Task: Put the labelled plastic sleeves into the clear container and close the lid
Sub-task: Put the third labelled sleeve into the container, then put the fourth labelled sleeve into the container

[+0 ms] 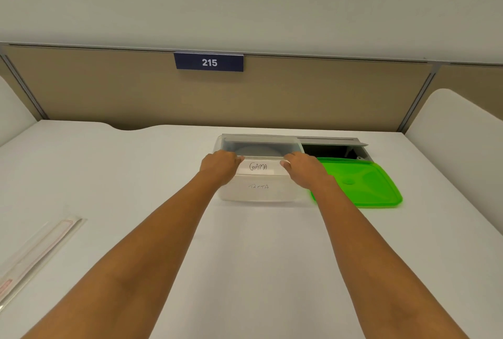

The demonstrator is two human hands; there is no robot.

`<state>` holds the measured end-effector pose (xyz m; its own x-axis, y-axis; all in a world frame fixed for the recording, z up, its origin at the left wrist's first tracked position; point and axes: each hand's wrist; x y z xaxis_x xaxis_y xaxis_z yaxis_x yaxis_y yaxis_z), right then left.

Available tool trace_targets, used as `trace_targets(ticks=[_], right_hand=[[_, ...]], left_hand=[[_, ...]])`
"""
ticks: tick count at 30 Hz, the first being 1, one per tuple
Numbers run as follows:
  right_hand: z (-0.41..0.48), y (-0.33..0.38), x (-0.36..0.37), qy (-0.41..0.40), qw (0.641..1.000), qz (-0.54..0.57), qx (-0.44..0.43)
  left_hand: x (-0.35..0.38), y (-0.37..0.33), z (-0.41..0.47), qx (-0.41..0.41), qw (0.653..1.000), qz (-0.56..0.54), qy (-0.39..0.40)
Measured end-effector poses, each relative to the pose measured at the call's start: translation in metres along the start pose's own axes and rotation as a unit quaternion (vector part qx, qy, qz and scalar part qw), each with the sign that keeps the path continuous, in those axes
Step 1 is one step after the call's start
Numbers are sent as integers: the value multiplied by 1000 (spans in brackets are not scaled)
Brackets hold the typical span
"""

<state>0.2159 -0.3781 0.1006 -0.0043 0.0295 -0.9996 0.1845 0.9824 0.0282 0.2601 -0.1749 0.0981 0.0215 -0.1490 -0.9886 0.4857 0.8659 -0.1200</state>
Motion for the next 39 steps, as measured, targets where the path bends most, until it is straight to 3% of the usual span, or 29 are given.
trace_targets(ticks=[7,10,15,20,25,29,34,39], right_hand=[[-50,9,6,-10,999,26,38],[-70,19,10,-51,997,36,53],[-98,67,20,-135,966,214,46],[-121,133,41,-58,920,384,46],[-135,184,65,60,890,447,69],[-140,206,79,107,872,471,77],[-146,216,92,87,846,518,87],[-147,214,87,65,799,590,99]], left_hand=[[-4,0,-50,17,1000,-14,3],[-4,3,-75,26,999,-32,6],[4,19,-126,-15,994,-105,-36],[17,47,-177,-135,968,-186,-105],[34,76,-229,-234,939,-197,-157],[41,91,-260,-272,919,-205,-196],[39,106,-279,-312,894,-240,-213],[31,116,-279,-338,820,-394,-242]])
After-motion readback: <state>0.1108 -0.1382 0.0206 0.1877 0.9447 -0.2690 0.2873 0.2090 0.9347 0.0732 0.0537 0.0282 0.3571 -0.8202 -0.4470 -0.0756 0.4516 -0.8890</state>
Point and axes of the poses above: each hand's wrist, its own z-axis towards the middle knuckle, its own x-axis out of the palm, y = z × x, and after that the axes turned 10 degrees about x, right-handed
